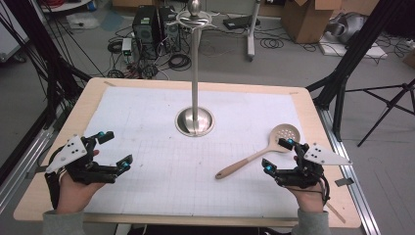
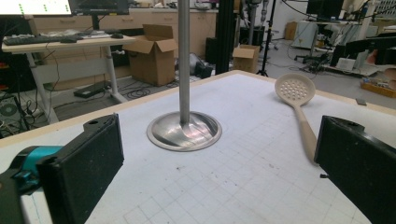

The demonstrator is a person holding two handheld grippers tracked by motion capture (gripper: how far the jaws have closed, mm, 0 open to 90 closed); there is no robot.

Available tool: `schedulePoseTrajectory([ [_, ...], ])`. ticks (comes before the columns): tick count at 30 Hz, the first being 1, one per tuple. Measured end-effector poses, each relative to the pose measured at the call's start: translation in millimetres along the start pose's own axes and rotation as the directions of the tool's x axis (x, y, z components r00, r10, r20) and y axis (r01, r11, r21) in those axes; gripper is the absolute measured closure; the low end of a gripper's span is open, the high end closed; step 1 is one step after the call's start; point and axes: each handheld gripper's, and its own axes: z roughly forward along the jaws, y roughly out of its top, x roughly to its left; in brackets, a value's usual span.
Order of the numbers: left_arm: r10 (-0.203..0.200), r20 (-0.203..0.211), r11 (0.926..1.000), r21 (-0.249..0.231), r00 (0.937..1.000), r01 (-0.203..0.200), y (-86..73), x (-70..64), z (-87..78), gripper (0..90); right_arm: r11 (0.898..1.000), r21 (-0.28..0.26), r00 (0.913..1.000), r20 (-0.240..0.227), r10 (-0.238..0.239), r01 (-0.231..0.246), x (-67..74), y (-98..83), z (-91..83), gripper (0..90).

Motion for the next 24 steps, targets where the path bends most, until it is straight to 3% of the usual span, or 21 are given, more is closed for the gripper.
schedulePoseTrajectory([
  [24, -0.008, 0.002, 1.0, 0.004, 1.0, 0.008, -2.5, -0.2, 0.4, 1.9, 1.0, 0.005, 1.0, -0.001, -0.001, 0.001, -0.7, -0.3, 1.5, 7.0],
])
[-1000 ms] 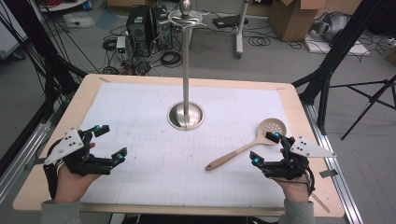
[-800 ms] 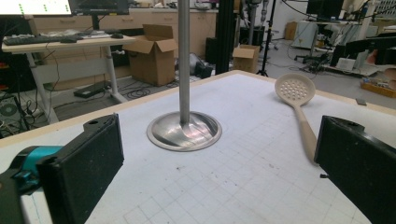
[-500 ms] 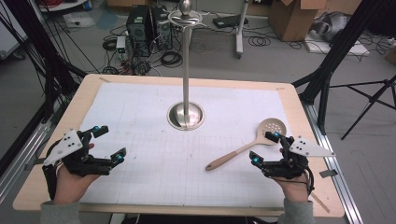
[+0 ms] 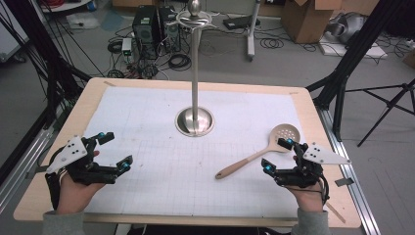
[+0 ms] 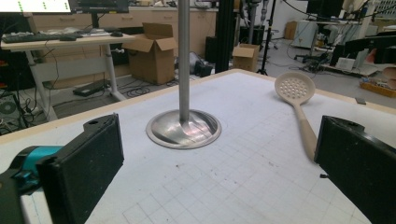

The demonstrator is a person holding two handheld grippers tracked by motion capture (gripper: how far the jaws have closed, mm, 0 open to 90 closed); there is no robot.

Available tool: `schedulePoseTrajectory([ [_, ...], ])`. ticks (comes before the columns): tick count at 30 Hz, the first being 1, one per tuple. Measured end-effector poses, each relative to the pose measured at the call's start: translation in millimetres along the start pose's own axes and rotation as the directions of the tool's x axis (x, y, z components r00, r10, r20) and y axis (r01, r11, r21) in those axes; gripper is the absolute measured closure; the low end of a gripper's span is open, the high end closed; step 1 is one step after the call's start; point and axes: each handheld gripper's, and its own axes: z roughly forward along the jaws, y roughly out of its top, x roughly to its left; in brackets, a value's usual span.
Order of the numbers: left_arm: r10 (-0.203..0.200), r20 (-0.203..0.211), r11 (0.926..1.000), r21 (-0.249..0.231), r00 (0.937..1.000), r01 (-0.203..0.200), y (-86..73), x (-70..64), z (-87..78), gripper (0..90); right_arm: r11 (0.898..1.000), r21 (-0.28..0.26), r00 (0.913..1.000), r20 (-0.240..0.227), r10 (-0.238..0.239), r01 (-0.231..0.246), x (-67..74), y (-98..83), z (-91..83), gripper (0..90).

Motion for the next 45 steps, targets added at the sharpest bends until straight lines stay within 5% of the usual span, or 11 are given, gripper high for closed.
schedulePoseTrajectory([
  [45, 0.011, 0.023, 0.9997, -0.021, 0.9997, -0.01, 0.0, -0.1, 0.3, 1.8, 1.0, 0.014, 1.0, -0.004, 0.007, -0.007, 0.1, -1.9, -2.0, 6.9],
])
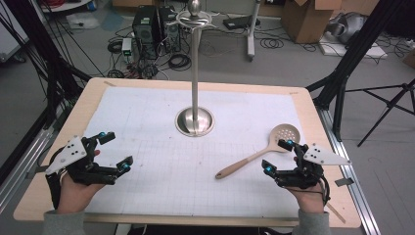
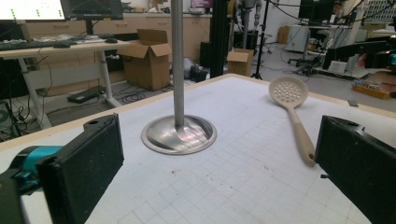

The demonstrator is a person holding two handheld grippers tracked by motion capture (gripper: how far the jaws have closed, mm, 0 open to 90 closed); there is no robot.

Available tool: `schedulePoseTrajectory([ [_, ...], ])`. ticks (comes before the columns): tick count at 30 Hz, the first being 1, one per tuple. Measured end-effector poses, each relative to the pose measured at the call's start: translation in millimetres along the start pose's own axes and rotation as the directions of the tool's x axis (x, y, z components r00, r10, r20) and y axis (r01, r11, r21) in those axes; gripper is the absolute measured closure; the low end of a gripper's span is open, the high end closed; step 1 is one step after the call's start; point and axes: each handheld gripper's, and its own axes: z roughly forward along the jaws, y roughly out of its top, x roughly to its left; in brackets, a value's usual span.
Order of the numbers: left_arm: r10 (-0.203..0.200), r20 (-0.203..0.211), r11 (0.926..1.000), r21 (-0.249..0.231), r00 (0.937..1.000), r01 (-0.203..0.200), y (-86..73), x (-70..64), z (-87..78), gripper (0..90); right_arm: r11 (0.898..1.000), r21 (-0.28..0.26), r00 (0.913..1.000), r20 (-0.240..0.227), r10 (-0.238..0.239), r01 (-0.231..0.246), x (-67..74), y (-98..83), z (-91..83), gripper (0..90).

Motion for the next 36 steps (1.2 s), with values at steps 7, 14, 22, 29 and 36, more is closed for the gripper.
schedulePoseTrajectory([
  [7, -0.004, -0.006, 1.0, 0.004, 1.0, 0.004, -1.0, 0.5, 0.3, 1.8, 1.0, -0.003, 1.0, 0.007, 0.001, -0.001, -2.1, -0.9, 1.1, 6.9],
  [14, 0.0, -0.006, 1.0, 0.004, 1.0, 0.0, -0.7, -0.4, 0.0, 1.8, 1.0, -0.004, 1.0, 0.007, 0.004, -0.004, -1.5, -0.5, 0.7, 6.9],
  [22, -0.007, -0.008, 0.9999, 0.007, 0.9999, 0.008, -1.4, 0.8, -0.8, 1.8, 1.0, 0.01, 0.9999, 0.008, -0.008, 0.008, -4.8, 0.3, 3.5, 6.9],
  [29, -0.007, -0.018, 1.0, -0.005, 0.9998, 0.006, 0.4, 0.9, -5.1, 1.8, 0.999, 0.041, 0.9996, 0.021, -0.018, 0.017, -10.7, 3.8, 4.9, 16.0],
  [36, -0.007, -0.014, 1.0, 0.003, 0.9999, 0.007, -0.9, -0.5, -2.2, 1.8, 0.996, 0.086, 0.9995, 0.021, 0.026, -0.027, -25.5, 3.4, 10.7, 24.5],
])
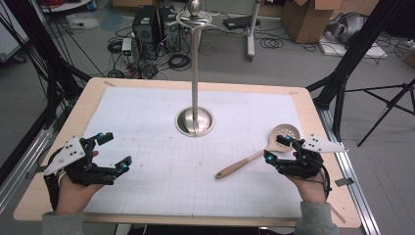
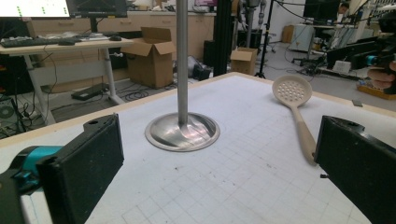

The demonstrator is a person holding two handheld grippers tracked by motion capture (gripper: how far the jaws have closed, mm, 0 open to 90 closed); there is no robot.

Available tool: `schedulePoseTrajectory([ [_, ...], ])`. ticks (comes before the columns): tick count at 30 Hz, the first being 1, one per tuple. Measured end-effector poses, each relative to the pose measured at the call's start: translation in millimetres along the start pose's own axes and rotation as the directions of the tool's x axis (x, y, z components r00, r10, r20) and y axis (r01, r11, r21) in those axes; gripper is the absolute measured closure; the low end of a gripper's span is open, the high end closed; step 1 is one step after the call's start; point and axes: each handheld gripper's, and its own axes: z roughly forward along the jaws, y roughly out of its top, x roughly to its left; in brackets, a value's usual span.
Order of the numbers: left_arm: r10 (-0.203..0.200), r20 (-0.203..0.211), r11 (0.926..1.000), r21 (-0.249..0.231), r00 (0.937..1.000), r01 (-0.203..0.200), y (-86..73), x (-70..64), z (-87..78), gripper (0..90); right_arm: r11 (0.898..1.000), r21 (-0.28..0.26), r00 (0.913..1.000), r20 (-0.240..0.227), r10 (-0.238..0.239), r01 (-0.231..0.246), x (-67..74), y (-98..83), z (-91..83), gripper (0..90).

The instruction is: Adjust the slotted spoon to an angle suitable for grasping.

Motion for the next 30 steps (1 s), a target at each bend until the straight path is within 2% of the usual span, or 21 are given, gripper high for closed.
schedulePoseTrajectory([
  [2, 0.007, 0.003, 1.0, 0.001, 1.0, -0.007, -0.1, -0.6, 0.5, 1.8, 1.0, 0.025, 0.9999, -0.012, 0.002, -0.002, -3.1, -0.6, 4.5, 30.8],
  [3, 0.014, 0.004, 0.9999, -0.004, 0.9999, -0.014, -0.1, -0.9, 0.4, 1.8, 0.999, 0.047, 0.9996, -0.023, 0.013, -0.012, -3.9, -1.1, 7.1, 38.0],
  [6, 0.029, 0.008, 0.9994, -0.016, 0.9995, -0.029, 1.3, -2.3, -0.4, 1.8, 0.996, 0.088, 0.9991, -0.039, -0.015, 0.019, -5.4, -2.0, 13.0, 53.7],
  [7, 0.033, 0.008, 0.9993, -0.019, 0.9994, -0.033, 1.7, -2.7, -0.8, 1.8, 0.994, 0.104, 0.9988, -0.038, -0.032, 0.036, -5.4, -2.4, 15.6, 57.4],
  [9, 0.036, 0.008, 0.9991, -0.023, 0.9993, -0.035, 2.1, -2.8, -1.8, 1.8, 0.991, 0.124, 0.9984, -0.042, -0.037, 0.042, -6.3, -3.1, 19.1, 61.8],
  [15, 0.029, 0.004, 0.9993, -0.022, 0.9996, -0.029, 1.2, -1.9, -2.8, 1.8, 0.98, 0.182, 0.9965, -0.043, -0.071, 0.078, -9.4, -5.4, 28.9, 83.1],
  [17, 0.031, 0.005, 0.9994, -0.017, 0.9995, -0.031, 0.9, -1.5, -2.6, 1.9, 0.978, 0.197, 0.9967, -0.046, -0.066, 0.074, -11.3, -6.1, 31.6, 89.2],
  [25, 0.029, 0.006, 0.9995, -0.012, 0.9996, -0.029, -0.8, -0.6, -1.2, 1.8, 0.966, 0.247, 0.9973, -0.035, -0.065, 0.071, -22.2, -11.9, 45.6, 89.7],
  [30, 0.03, 0.001, 0.9995, -0.011, 0.9996, -0.03, -1.3, -0.7, -1.5, 1.8, 0.954, 0.292, 0.997, 0.0, -0.077, 0.073, -28.5, -17.2, 55.9, 89.7],
])
